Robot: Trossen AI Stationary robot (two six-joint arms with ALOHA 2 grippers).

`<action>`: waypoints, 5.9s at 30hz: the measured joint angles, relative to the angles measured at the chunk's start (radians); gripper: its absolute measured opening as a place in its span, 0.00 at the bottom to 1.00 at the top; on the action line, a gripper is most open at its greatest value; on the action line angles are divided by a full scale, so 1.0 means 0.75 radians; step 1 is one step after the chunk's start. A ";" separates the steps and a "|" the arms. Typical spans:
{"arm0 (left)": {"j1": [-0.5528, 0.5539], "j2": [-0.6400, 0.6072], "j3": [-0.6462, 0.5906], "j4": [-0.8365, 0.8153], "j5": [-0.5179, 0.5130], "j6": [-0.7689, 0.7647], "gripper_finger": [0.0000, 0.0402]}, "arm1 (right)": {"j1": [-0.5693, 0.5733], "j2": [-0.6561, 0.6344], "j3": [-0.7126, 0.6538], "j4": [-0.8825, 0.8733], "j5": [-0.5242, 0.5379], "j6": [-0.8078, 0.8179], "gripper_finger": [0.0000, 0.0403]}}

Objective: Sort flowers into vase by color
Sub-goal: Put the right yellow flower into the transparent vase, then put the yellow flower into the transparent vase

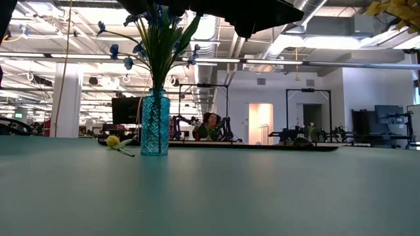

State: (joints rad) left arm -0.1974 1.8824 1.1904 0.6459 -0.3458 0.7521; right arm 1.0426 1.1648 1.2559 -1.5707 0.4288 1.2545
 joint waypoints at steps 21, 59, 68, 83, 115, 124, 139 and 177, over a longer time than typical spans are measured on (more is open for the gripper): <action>-0.075 -0.030 0.007 -0.072 -0.111 0.044 0.56 | -0.173 -0.001 0.492 0.001 0.000 -0.357 0.32; 0.801 -1.061 0.293 -1.779 -0.308 -1.470 0.56 | -0.477 -0.104 0.588 0.000 0.545 -0.993 0.29; 1.267 -0.802 0.285 -1.844 -0.068 -1.450 0.56 | -0.476 -0.104 0.588 0.000 0.546 -1.022 0.29; 1.462 -0.370 0.285 -2.306 0.250 -1.451 0.56 | -0.477 -0.104 0.588 0.000 0.547 -1.026 0.29; 1.096 -0.084 -0.111 -2.096 0.413 -2.097 0.56 | -0.476 -0.103 0.588 0.000 0.467 -1.061 0.29; 1.044 -0.097 -0.205 -2.009 0.372 -2.173 0.53 | -0.476 -0.103 0.588 0.000 0.468 -1.080 0.29; 1.016 -0.086 -0.167 -1.922 0.338 -2.066 0.02 | -0.476 -0.103 0.588 0.001 0.468 -1.091 0.29; 0.682 -0.085 1.465 -1.387 0.557 -1.198 0.00 | -0.477 -0.041 0.588 0.002 0.474 -1.080 0.29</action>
State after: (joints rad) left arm 0.3142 1.8183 2.2889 -0.3946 0.0720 -0.1462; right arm 0.6846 1.1339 1.6966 -1.5696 0.7845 0.4446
